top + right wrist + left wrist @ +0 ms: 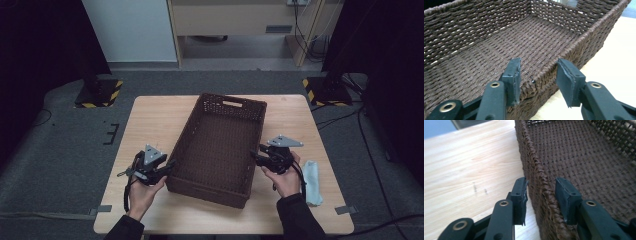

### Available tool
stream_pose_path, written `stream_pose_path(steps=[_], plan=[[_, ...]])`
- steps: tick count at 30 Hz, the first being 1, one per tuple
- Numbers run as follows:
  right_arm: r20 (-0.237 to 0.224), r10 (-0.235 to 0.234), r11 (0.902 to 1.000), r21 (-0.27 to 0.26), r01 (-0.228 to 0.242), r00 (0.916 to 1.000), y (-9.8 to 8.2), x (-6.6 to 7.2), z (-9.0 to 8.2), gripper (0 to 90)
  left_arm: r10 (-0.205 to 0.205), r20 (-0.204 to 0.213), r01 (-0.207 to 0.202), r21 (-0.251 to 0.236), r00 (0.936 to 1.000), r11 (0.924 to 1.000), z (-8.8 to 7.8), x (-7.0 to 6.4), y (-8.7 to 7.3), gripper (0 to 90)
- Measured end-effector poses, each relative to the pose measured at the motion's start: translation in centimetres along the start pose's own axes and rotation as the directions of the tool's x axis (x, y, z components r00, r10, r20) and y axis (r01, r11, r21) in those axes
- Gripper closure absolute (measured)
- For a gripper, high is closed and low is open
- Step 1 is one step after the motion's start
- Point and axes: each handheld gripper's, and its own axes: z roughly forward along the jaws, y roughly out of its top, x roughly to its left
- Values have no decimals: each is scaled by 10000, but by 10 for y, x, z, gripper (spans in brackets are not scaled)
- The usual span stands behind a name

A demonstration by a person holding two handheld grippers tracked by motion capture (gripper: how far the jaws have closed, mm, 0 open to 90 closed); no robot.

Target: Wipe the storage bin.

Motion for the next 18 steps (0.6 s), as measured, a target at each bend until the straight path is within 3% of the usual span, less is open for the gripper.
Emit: stream_pose_path(steps=[6,11,15,18], plan=[[43,-372,9987,343,371,9993,2,9,-7,518,-157,-179,155,-107,9997,9998,6,10,4,649],[702,-949,9955,-4,951,9930,4,8,2,478,-174,-299,170,-153,9994,9997,8,12,4,656],[542,-577,9982,-143,586,9969,1,3,5,470,-167,-260,162,-199,9995,9997,-1,10,3,608],[351,-252,9996,-74,255,9991,1,1,4,473,-93,-274,89,-167,9996,9998,-4,8,1,640]])
